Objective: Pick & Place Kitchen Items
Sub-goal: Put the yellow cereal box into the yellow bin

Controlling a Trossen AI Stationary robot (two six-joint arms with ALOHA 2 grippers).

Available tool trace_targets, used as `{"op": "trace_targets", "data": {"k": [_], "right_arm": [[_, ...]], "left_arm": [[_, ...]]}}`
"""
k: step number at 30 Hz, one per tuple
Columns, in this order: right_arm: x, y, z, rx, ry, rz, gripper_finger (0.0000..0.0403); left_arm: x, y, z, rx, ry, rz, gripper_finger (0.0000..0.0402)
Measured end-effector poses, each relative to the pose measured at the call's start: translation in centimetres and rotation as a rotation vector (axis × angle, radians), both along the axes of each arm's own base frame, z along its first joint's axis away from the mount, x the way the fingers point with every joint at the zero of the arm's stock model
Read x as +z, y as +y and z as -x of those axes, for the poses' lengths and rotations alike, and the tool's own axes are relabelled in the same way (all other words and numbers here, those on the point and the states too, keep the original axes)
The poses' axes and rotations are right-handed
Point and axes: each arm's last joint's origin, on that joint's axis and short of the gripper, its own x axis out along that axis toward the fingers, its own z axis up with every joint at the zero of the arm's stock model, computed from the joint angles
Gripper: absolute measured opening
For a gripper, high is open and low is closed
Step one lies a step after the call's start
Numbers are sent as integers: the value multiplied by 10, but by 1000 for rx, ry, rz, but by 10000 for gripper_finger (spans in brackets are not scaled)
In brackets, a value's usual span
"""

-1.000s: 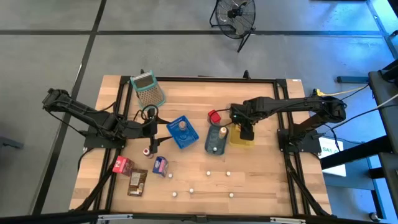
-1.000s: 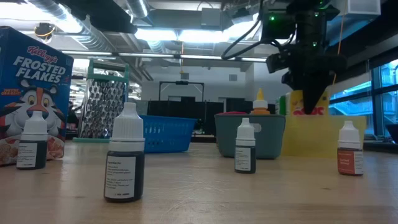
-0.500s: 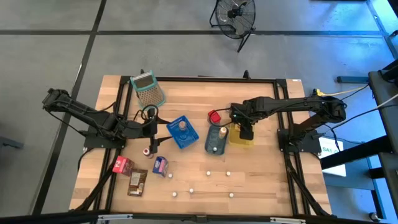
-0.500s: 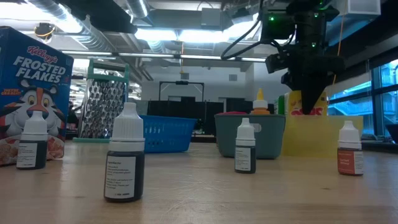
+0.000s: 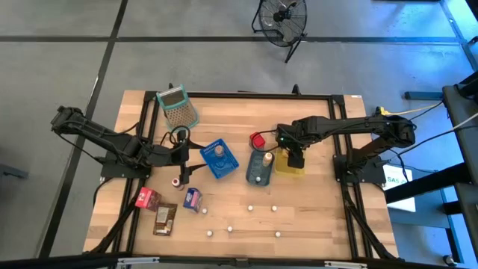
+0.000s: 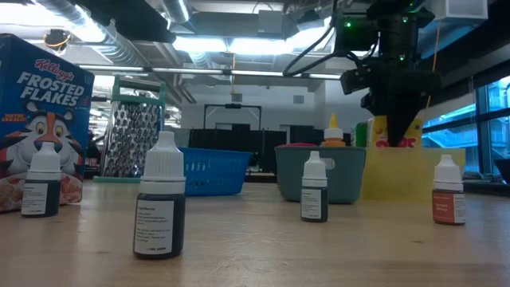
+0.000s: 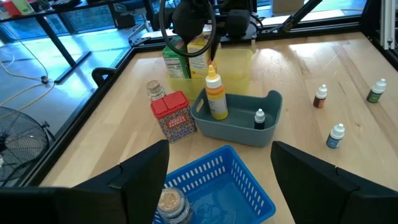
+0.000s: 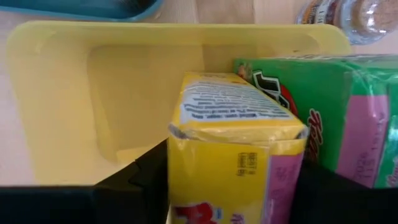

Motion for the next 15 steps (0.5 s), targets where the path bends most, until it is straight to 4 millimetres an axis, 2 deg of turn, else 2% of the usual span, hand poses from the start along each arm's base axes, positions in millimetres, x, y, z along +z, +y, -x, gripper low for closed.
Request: {"op": "trace_targets", "data": {"k": [15], "right_arm": [[0, 0, 0, 0, -3, 2, 202]], "left_arm": [[0, 0, 0, 0, 0, 0, 279]]}}
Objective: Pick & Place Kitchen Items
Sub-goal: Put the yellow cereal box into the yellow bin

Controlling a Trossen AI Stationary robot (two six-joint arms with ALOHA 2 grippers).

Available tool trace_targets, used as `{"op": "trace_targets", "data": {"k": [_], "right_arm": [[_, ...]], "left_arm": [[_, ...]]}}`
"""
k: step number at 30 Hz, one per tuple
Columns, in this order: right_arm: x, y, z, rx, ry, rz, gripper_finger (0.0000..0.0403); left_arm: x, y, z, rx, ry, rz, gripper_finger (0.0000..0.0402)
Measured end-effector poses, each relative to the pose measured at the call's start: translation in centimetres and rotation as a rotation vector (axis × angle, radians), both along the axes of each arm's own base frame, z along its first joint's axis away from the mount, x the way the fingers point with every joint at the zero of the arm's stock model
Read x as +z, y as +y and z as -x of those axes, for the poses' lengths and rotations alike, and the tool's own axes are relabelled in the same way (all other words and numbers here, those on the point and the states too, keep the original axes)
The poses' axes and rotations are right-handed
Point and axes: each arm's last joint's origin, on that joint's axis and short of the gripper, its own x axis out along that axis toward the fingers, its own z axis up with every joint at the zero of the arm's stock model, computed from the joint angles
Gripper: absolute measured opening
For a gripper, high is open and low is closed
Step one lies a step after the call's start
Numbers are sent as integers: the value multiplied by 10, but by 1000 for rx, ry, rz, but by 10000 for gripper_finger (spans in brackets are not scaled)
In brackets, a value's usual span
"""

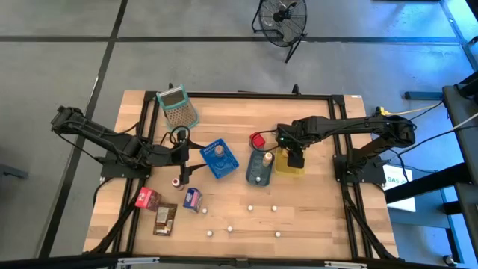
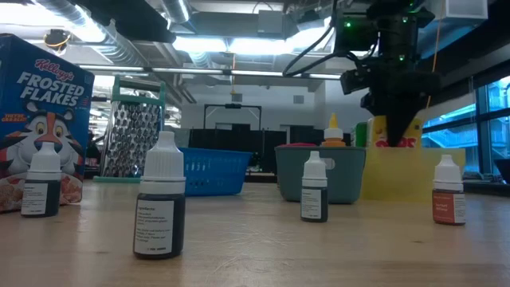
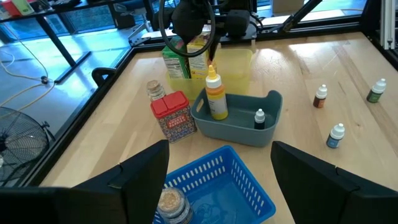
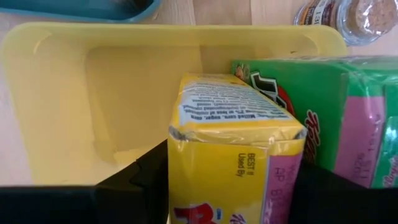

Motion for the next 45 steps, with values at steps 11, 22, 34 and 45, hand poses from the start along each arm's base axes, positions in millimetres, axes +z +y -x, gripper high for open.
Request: {"op": "trace_targets", "data": {"k": [11, 22, 34, 45], "right_arm": [[1, -1, -5, 11, -48, 4, 202], [1, -1, -9, 19, -92, 11, 202], [1, -1, -9, 20, -92, 3, 202], [1, -1, -9, 16, -95, 3, 202]], "left_arm": [[0, 0, 0, 0, 0, 0, 279], [0, 0, 0, 0, 0, 0, 279], [0, 0, 0, 0, 0, 0, 279], [0, 0, 0, 0, 1, 0, 279]]}}
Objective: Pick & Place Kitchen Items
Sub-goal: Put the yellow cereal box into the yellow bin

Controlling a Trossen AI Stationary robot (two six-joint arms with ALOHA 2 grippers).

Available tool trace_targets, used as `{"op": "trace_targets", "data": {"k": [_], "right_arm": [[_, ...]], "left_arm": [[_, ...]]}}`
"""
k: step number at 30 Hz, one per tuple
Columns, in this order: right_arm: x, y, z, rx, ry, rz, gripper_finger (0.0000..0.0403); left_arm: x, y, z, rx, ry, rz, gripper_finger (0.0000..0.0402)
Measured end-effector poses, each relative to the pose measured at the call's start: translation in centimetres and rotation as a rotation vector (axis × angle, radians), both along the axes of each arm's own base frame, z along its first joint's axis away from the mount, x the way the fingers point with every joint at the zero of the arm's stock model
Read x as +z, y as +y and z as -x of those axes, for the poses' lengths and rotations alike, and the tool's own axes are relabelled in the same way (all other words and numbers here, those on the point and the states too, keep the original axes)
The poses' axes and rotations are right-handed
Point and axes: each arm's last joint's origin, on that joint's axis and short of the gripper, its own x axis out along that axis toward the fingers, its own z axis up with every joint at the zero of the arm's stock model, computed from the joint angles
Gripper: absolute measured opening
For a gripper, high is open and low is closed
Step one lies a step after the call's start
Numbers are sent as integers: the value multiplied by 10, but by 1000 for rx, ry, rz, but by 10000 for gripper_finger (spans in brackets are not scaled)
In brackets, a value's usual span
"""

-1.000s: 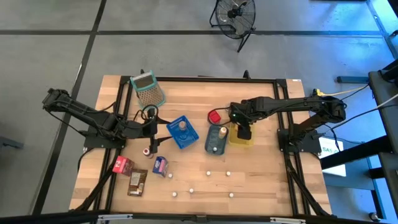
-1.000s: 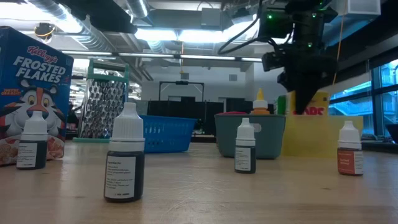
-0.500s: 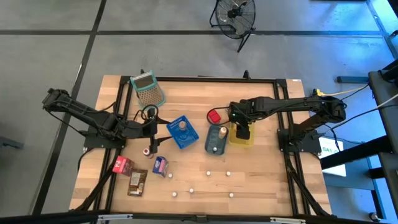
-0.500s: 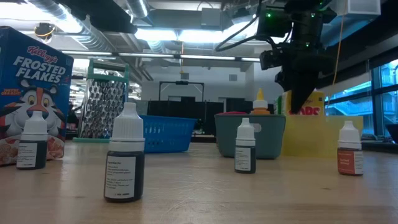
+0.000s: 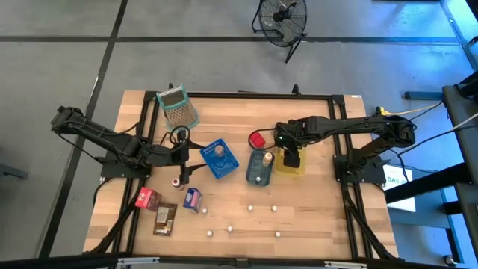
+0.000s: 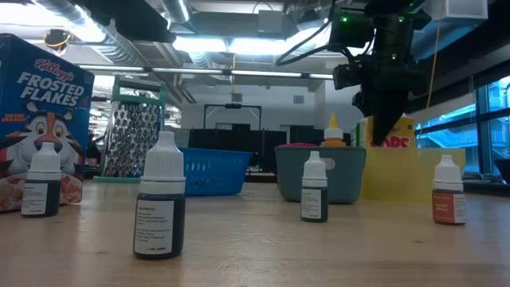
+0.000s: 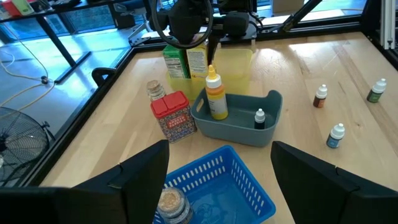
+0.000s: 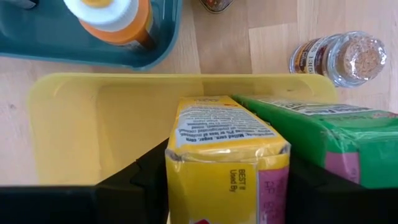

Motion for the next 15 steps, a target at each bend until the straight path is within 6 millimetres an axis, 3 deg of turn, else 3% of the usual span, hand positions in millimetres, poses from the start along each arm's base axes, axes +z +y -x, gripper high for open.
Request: {"op": "trace_targets", "data": {"k": [15], "right_arm": [[0, 0, 1, -7, 7, -5, 202]], "left_arm": [[0, 0, 0, 0, 0, 0, 279]]}}
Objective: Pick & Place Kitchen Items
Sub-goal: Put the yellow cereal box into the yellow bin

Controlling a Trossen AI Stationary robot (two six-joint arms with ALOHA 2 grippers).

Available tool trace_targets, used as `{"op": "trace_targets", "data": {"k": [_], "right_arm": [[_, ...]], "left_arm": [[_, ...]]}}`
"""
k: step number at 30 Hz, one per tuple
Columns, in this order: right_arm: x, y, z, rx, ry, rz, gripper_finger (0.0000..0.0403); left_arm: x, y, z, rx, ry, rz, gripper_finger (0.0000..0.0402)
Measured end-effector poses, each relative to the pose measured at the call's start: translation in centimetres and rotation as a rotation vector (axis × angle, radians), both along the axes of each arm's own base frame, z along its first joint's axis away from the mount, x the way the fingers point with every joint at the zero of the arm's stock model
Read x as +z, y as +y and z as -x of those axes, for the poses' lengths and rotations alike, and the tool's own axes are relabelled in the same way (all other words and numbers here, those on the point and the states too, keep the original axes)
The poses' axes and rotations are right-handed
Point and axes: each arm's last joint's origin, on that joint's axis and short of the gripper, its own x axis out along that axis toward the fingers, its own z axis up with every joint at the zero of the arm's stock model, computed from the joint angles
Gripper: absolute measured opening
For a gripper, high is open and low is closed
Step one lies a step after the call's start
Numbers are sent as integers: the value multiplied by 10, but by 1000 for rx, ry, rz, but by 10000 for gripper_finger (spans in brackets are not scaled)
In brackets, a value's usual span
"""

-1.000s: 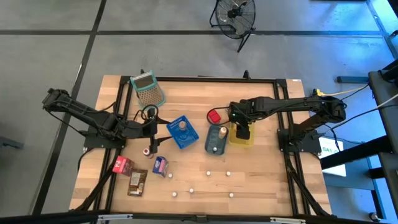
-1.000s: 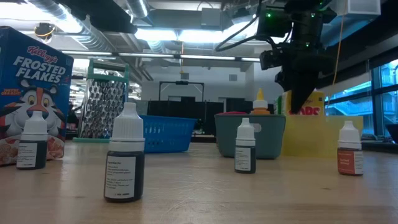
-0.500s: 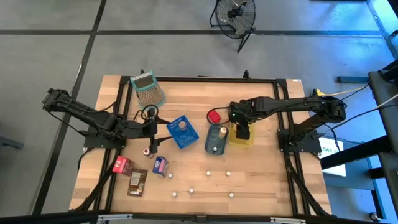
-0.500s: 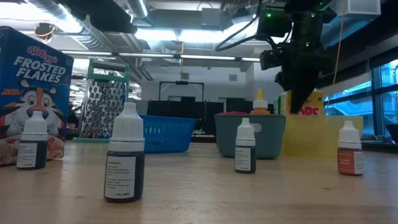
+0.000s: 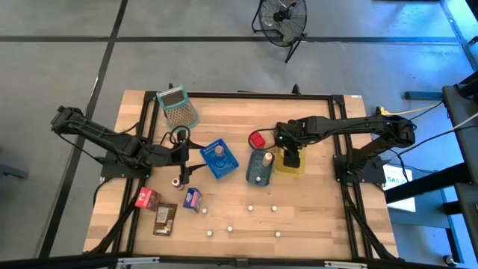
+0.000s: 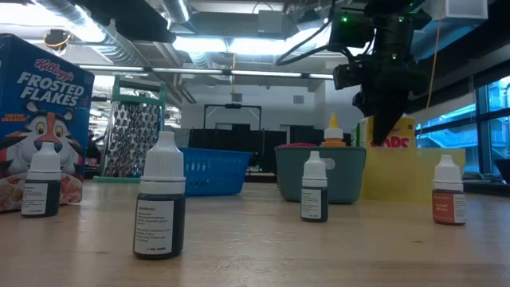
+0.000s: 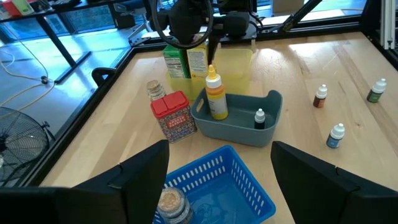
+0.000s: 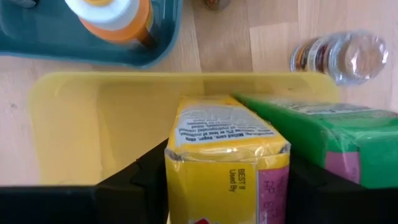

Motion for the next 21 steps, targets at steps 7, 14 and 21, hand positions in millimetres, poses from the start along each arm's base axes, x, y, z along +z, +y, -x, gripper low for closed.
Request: {"op": "trace_targets", "data": {"k": [7, 14, 21], "right_arm": [[-1, 1, 8, -48, 76, -14, 202], [-1, 1, 12, -74, 114, -21, 202], [-2, 2, 14, -84, 137, -24, 202]], "left_arm": [[0, 0, 0, 0, 0, 0, 279], [0, 0, 0, 0, 1, 0, 279], [0, 0, 0, -1, 1, 0, 279]]}}
